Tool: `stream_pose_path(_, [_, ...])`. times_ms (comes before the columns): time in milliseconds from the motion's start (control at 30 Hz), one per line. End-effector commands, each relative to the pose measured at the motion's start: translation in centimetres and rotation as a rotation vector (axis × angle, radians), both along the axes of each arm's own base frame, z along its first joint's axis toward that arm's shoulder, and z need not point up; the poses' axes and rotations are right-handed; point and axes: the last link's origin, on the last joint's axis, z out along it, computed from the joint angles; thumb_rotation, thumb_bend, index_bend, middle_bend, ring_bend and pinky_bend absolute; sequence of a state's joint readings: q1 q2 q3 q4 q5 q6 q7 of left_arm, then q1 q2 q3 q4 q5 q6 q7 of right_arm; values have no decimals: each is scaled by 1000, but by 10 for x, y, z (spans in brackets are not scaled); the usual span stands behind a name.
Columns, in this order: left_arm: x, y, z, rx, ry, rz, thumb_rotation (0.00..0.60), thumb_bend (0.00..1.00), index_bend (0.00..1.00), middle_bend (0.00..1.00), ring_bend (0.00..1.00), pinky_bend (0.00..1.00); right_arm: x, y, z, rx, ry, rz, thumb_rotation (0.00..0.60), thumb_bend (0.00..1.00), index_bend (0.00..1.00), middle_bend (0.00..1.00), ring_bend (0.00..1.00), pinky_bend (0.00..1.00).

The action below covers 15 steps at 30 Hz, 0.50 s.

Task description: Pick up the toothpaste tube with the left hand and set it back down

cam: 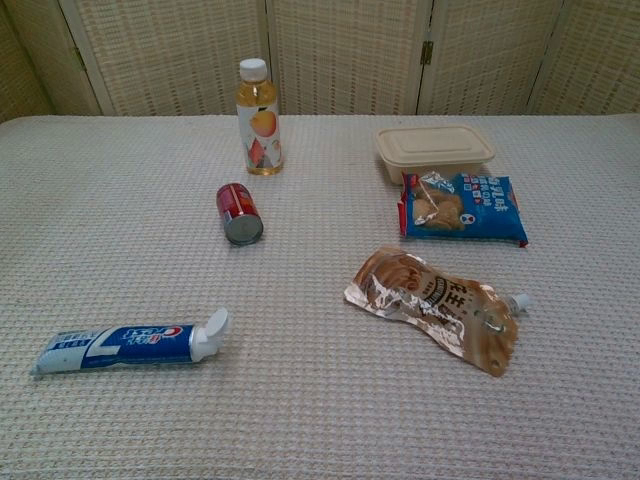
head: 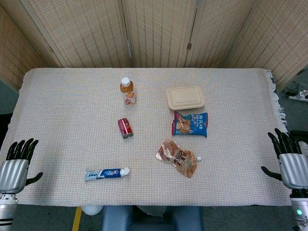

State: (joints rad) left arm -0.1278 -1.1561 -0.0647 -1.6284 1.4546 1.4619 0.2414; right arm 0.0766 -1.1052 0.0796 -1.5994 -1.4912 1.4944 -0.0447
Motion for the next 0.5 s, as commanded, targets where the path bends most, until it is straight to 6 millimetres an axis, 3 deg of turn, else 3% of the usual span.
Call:
stream_pose_path(33, [0,1,-1,-3,-1,-3,600,200,60,90,33,0,1,-1,1,-6,0,9,600,77,0,0,27,0])
stream_pose_path(500, [8,3,-7,-41,-9,-45,600,201,76,90,56,0,0,2,5,-36,-11,23,600,77,0,0,42,0])
